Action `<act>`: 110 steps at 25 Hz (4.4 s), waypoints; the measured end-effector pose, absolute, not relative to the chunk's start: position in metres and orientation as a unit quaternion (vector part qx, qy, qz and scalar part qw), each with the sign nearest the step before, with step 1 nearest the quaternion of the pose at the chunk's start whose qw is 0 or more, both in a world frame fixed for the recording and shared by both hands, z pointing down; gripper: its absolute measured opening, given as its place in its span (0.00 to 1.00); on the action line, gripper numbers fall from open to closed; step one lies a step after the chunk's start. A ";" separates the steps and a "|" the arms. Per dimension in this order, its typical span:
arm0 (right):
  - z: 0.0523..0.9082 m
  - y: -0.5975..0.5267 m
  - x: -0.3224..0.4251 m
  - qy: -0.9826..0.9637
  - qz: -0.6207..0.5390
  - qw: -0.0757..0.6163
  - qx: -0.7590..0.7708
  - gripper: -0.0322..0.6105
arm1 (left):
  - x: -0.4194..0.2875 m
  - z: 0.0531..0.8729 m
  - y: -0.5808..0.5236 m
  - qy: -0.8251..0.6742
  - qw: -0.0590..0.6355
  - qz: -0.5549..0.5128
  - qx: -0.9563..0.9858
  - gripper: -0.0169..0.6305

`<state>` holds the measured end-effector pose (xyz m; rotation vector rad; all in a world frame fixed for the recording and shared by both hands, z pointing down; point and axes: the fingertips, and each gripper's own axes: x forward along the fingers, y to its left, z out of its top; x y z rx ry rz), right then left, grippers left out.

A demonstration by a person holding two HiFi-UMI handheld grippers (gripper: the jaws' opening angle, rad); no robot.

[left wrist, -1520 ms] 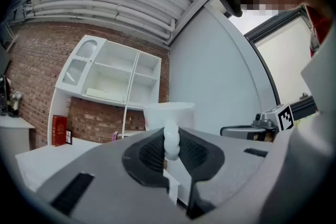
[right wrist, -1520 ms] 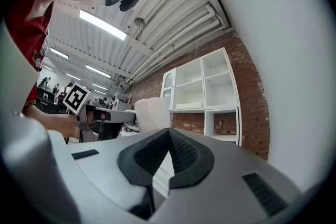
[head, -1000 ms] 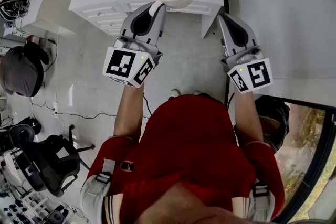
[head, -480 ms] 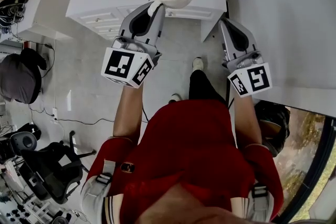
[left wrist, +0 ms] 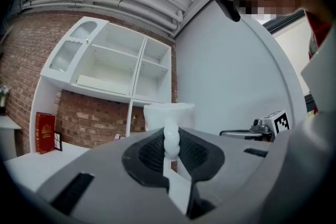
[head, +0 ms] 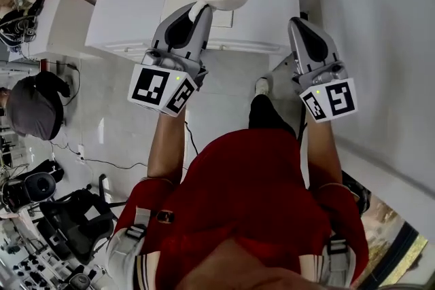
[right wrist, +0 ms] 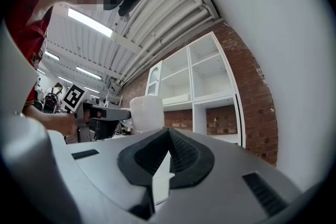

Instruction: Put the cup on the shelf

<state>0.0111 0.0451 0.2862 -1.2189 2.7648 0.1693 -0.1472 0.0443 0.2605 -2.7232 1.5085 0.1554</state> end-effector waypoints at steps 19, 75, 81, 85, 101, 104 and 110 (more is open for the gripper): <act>0.284 -0.225 0.104 0.926 0.047 0.060 -0.370 0.05 | -0.064 0.271 -0.241 0.530 0.014 0.018 -0.848 0.10; 0.299 -0.324 0.075 0.897 0.033 0.032 -0.439 0.05 | -0.092 0.329 -0.440 0.543 -0.002 -0.051 -0.838 0.10; 0.300 -0.323 0.074 0.898 0.032 0.030 -0.438 0.05 | -0.095 0.329 -0.440 0.550 -0.008 -0.048 -0.833 0.10; 0.302 -0.322 0.072 0.900 0.031 0.030 -0.435 0.05 | -0.095 0.330 -0.439 0.550 -0.012 -0.040 -0.834 0.11; 0.304 -0.319 0.061 0.901 0.030 0.030 -0.432 0.05 | -0.090 0.328 -0.422 0.521 -0.007 -0.024 -0.853 0.26; 0.305 -0.314 0.062 0.901 0.032 0.032 -0.431 0.05 | -0.088 0.328 -0.413 0.522 -0.003 -0.025 -0.852 0.27; 0.301 -0.305 0.059 0.902 0.033 0.033 -0.429 0.05 | -0.092 0.324 -0.399 0.526 0.000 -0.022 -0.850 0.27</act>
